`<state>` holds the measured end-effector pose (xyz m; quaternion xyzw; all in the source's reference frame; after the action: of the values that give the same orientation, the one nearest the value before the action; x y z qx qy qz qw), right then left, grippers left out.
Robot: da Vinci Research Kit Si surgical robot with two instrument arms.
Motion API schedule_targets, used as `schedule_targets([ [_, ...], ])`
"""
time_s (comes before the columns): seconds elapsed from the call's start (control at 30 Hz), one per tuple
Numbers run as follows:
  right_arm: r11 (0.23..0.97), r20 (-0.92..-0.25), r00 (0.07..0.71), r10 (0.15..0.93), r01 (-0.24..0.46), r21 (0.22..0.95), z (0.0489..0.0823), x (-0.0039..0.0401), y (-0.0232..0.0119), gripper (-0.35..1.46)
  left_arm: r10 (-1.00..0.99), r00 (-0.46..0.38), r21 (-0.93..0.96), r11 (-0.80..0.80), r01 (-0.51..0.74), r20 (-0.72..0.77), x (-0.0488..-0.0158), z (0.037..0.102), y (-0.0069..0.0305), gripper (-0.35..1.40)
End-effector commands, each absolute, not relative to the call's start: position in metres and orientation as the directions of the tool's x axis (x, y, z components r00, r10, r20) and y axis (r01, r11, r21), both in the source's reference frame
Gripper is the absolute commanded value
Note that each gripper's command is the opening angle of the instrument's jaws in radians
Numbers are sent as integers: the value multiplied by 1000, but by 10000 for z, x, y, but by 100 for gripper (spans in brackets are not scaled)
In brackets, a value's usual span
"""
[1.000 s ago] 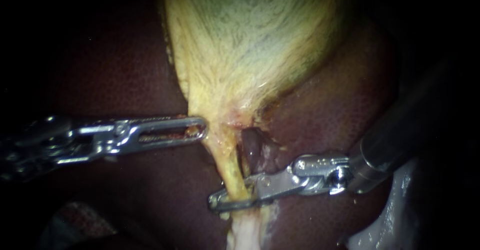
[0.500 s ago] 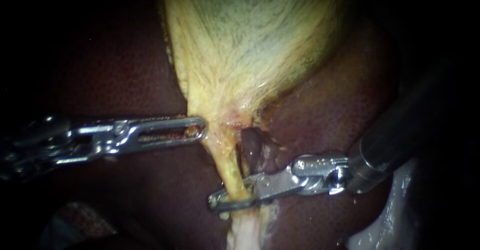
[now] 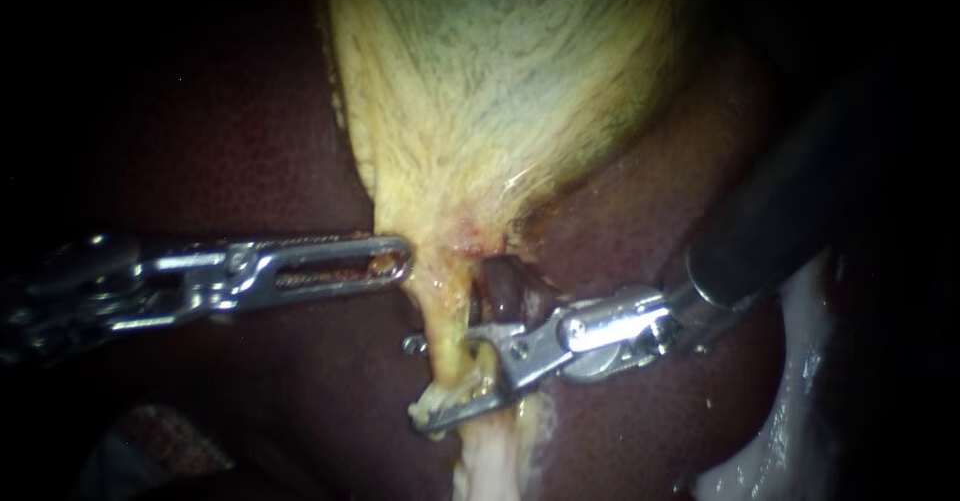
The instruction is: Going back second clip left tube
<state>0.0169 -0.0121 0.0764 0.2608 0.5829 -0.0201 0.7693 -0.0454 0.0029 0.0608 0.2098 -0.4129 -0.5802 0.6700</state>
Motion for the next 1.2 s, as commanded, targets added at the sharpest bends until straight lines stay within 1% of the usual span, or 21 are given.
schedule_targets([
  [0.03,864,-908,321,268,337,374,764,169,-121,60,-951,-14,760,239,604,310,-454,608,29,-35],
  [0.23,867,-913,317,255,343,361,763,172,-127,60,-951,-14,760,239,604,310,-455,609,29,-35],
  [0.6,845,-920,311,237,402,353,771,186,-155,60,-951,-14,760,239,605,310,-455,608,28,-35],
  [0.83,840,-921,310,235,411,353,768,184,-159,60,-950,-14,760,239,605,311,-455,609,28,-35],
  [1.0,836,-922,308,234,419,353,762,189,-164,60,-950,-14,760,239,604,311,-455,609,28,-35],
  [1.2,836,-922,308,236,420,354,770,184,-154,59,-950,-14,760,239,604,311,-455,609,28,-35],
])
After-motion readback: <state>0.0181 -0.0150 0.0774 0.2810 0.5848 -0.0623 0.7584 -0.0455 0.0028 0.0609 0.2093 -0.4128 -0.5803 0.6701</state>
